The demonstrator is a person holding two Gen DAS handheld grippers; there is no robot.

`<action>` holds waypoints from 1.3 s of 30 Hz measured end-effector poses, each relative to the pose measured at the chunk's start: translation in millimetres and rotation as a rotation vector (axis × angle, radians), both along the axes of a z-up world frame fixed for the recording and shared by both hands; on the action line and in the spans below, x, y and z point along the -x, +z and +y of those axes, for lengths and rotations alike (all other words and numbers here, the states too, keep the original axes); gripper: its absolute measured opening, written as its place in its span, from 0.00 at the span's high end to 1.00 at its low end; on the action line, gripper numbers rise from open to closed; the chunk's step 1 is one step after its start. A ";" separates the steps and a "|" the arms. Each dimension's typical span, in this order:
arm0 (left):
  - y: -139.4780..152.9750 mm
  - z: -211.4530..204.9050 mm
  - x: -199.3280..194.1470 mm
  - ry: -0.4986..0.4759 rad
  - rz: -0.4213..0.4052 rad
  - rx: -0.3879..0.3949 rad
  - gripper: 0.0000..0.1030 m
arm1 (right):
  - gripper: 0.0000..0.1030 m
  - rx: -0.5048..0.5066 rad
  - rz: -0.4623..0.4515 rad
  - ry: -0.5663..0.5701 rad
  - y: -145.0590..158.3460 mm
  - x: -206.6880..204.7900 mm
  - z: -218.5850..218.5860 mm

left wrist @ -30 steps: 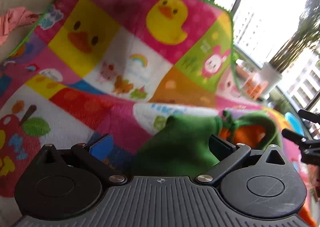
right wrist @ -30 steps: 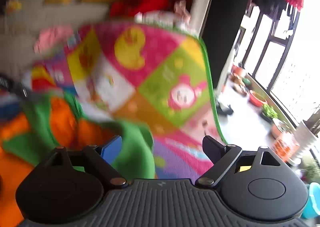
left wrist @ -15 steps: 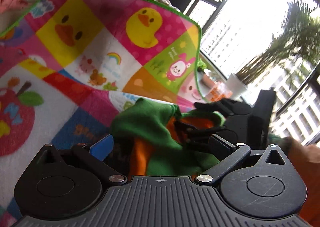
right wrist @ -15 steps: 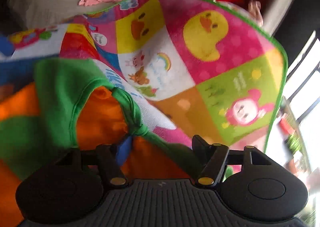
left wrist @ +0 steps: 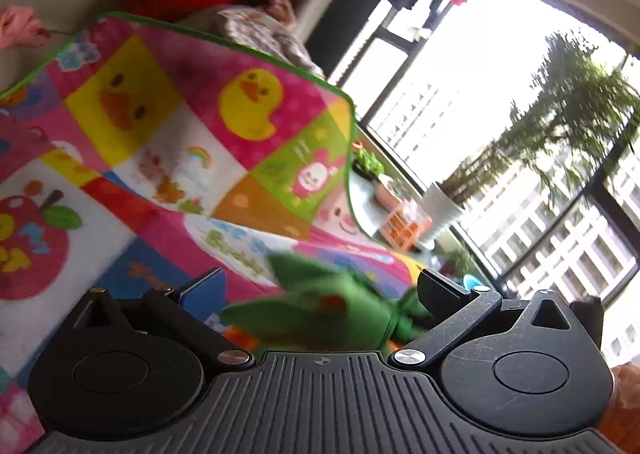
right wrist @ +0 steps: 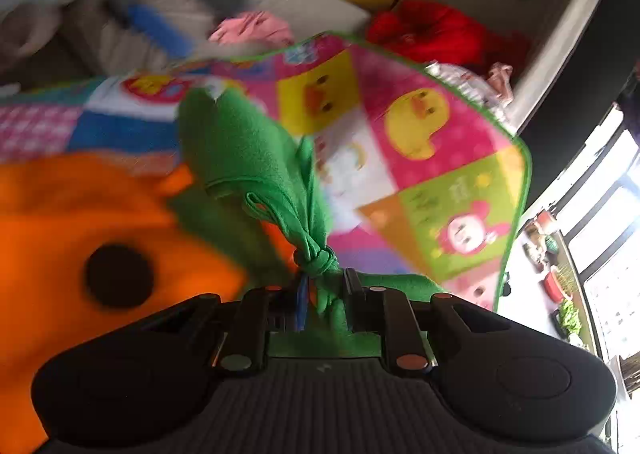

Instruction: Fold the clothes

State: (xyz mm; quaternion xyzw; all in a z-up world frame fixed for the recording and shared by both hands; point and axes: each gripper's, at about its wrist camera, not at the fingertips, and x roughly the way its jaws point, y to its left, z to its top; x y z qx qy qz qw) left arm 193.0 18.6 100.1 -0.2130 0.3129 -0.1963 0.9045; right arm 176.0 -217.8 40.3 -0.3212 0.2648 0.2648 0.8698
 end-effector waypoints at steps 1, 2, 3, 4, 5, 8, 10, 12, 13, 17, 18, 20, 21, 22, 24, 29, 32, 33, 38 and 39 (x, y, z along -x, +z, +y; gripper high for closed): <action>-4.6 -7.0 0.0 -0.010 0.009 -0.025 0.00 | 0.83 0.003 0.022 -0.001 -5.6 6.6 0.4; -9.9 -14.1 -0.2 -0.019 0.020 -0.054 0.00 | 0.83 0.003 0.041 -0.002 -10.7 13.0 -0.1; -17.6 -21.3 -0.1 -0.019 0.031 -0.116 0.00 | 0.80 -0.012 0.060 0.007 -11.4 19.4 -3.4; -25.8 -28.5 0.1 -0.017 0.044 -0.185 0.00 | 0.78 -0.031 0.080 0.018 -10.9 25.8 -7.4; -34.5 -33.6 0.5 -0.015 0.057 -0.252 0.00 | 0.77 -0.056 0.093 0.033 -6.7 31.3 -12.3; -60.4 -41.3 2.2 -0.019 0.101 -0.432 0.00 | 0.61 -0.151 0.082 0.058 19.9 46.8 -34.3; -74.3 -42.0 2.6 -0.022 0.124 -0.512 0.00 | 0.53 -0.216 0.046 0.027 37.4 48.2 -47.1; -82.6 -40.6 2.3 -0.026 0.145 -0.538 0.00 | 0.53 -0.283 0.046 -0.032 45.5 38.8 -56.8; -83.9 -39.4 2.2 -0.027 0.151 -0.528 0.00 | 0.53 -0.317 0.048 -0.062 49.1 33.6 -61.5; -88.8 -34.4 1.8 -0.029 0.176 -0.491 0.00 | 0.53 -0.313 0.112 -0.182 18.2 -4.0 -65.4; -90.0 -33.2 1.7 -0.029 0.182 -0.482 0.00 | 0.53 -0.293 0.131 -0.216 6.0 -12.6 -65.1; -92.5 -30.7 1.4 -0.030 0.194 -0.463 0.00 | 0.53 -0.272 0.189 -0.267 -17.7 -27.7 -66.6; -93.7 -29.4 1.3 -0.031 0.200 -0.454 0.00 | 0.52 -0.284 0.202 -0.279 -24.2 -27.3 -68.4; -95.0 -28.2 1.2 -0.032 0.206 -0.445 0.00 | 0.50 -0.300 0.209 -0.288 -29.6 -25.8 -70.3; -97.5 -25.7 1.0 -0.033 0.219 -0.426 0.00 | 0.49 -0.316 0.216 -0.298 -36.1 -21.5 -72.1; -69.8 -4.7 5.1 0.036 0.182 -0.281 0.00 | 0.49 -0.301 0.227 -0.291 -35.7 -8.6 -72.3; -49.0 -4.2 20.3 0.019 0.122 -0.233 0.00 | 0.49 -0.270 0.215 -0.256 -29.4 5.6 -72.8; -46.0 -6.2 24.8 -0.009 0.126 -0.206 0.00 | 0.49 -0.254 0.191 -0.232 -25.0 13.2 -74.4; -49.9 -26.0 42.6 -0.154 0.178 -0.161 0.02 | 0.43 -0.127 0.027 -0.067 -7.5 53.8 -67.8; -54.4 -30.7 43.8 -0.179 0.198 -0.163 0.04 | 0.41 -0.108 0.031 -0.046 -9.0 56.9 -65.1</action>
